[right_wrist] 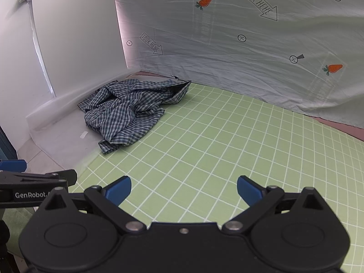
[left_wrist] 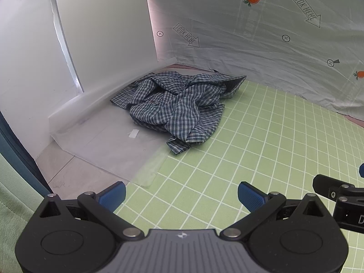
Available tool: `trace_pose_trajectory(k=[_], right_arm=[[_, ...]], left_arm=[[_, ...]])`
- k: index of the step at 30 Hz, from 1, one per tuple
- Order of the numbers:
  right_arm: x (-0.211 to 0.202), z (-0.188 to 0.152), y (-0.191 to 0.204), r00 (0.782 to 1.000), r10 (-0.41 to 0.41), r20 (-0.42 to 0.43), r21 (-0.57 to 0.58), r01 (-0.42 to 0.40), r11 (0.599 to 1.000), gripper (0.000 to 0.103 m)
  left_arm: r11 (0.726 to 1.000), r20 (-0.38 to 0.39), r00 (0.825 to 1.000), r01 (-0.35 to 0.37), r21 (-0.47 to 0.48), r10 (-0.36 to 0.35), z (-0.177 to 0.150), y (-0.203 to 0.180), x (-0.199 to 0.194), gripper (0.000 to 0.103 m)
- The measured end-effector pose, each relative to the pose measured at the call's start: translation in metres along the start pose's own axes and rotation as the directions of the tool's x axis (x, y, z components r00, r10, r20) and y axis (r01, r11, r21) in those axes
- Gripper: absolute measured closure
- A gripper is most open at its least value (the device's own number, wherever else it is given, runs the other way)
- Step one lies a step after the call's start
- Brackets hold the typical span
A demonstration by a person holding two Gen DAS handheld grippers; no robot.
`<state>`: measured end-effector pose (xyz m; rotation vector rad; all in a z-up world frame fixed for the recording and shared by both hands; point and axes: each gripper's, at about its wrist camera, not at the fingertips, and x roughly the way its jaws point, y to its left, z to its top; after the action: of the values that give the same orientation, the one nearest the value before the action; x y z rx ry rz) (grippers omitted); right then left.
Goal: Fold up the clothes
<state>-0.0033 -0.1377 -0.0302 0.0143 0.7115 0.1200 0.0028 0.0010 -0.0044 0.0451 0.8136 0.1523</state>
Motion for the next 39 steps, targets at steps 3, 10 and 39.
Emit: trace_pose_trajectory(k=[3,10,39], right_arm=[[0.000,0.001,-0.001,1.000,0.000,-0.001,-0.001,0.000,1.000,0.003],[0.000,0.001,-0.002,1.000,0.000,-0.003,-0.004,0.000,1.000,0.003],[0.099,0.043,0.011,0.996,-0.033,-0.088,-0.013,0.032,0.999,0.006]], left_arm=[[1.000,-0.001,1.000,0.000,0.001,0.000,0.000,0.001,0.000,0.000],[1.000,-0.008,1.000,-0.004,-0.001,0.004,0.001,-0.001,0.001,0.000],[0.991,-0.213,0.976,-0.072,-0.116,0.046,0.044,0.048,0.110,0.001]])
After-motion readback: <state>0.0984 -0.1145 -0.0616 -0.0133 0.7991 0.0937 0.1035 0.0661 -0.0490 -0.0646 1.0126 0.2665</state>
